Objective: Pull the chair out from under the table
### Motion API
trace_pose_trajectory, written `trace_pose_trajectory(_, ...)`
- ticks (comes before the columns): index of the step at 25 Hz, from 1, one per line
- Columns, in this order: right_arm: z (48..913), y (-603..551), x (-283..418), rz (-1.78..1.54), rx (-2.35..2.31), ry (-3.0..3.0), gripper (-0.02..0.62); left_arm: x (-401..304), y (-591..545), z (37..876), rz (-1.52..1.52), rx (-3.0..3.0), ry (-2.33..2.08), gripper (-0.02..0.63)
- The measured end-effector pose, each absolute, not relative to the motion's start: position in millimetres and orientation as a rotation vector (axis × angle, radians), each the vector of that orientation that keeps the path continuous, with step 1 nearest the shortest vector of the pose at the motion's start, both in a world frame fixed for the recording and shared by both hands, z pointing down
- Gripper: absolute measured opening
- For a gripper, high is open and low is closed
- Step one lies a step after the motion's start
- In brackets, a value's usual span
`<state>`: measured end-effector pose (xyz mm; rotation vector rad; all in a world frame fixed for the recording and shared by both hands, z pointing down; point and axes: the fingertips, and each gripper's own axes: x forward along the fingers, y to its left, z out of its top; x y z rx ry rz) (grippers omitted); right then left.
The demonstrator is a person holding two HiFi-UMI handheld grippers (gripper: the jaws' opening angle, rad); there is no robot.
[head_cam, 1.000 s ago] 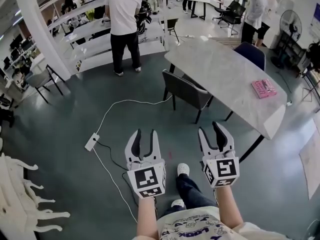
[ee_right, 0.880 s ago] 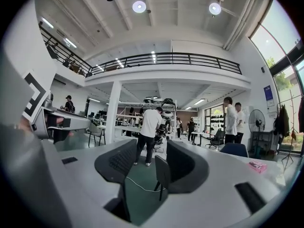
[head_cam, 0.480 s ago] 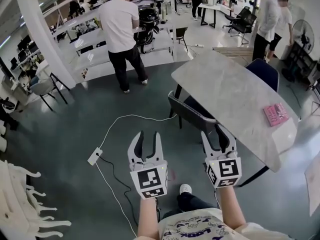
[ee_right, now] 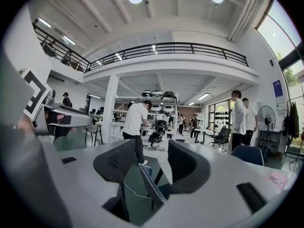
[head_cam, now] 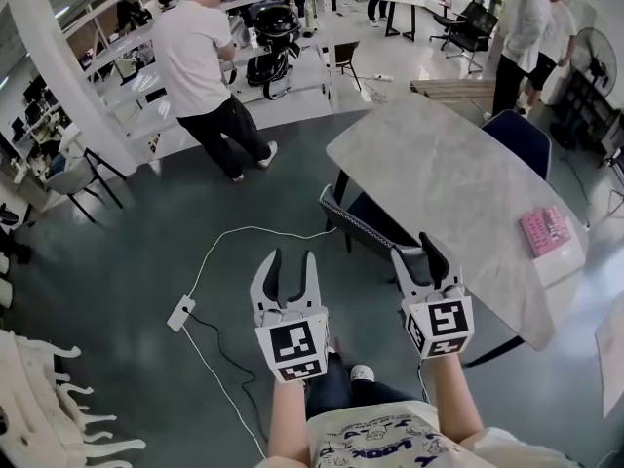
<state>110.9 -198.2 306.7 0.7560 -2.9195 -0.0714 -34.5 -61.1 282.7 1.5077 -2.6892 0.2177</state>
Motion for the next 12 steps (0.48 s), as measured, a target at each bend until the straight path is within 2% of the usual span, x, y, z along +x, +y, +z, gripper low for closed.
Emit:
trace_pose_trajectory(7,334.7,-237.8,64.9,-0.044,0.776,-2.865,0.229,-78.4,-116.8,308.4,0.255,1.590,-2.604,0.195)
trace_pose_trajectory(12,352.8,-272.8,3.7,-0.038,0.807,-2.826,0.235,-141.1,-166.8,325.5,0.271,1.658,-2.545,0.198)
